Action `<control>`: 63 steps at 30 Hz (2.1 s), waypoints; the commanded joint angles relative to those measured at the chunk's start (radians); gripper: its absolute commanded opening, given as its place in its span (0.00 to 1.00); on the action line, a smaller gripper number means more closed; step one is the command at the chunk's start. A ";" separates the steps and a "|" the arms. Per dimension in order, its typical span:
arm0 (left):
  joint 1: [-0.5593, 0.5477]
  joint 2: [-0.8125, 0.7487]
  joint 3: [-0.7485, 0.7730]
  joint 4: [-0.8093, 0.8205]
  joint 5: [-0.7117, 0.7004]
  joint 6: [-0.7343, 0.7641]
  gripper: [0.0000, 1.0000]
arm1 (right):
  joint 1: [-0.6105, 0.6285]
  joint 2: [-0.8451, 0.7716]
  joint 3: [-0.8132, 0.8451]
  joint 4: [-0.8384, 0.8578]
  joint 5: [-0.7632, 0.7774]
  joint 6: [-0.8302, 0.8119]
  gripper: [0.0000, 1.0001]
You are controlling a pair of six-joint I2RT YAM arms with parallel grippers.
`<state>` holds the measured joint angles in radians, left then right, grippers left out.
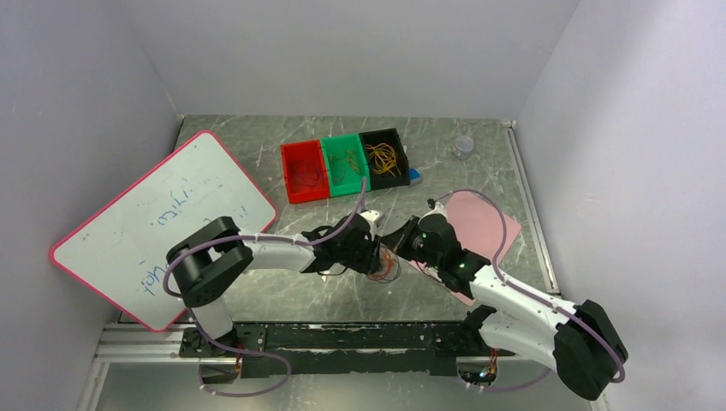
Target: Untangle the cables
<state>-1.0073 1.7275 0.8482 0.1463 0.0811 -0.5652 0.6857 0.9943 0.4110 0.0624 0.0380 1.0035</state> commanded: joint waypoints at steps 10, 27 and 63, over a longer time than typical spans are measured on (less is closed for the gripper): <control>-0.027 0.041 0.007 -0.009 -0.052 -0.008 0.10 | 0.003 -0.177 0.072 -0.104 0.137 -0.018 0.00; -0.027 0.018 -0.032 -0.044 -0.109 -0.009 0.09 | 0.002 -0.310 0.338 -0.321 0.362 -0.161 0.00; -0.027 -0.032 -0.089 -0.086 -0.155 -0.037 0.07 | 0.004 -0.282 0.855 -0.398 0.648 -0.780 0.00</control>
<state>-1.0294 1.7252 0.8017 0.1577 -0.0235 -0.5987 0.6857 0.6830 1.2438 -0.3378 0.7166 0.2890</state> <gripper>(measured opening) 0.077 0.013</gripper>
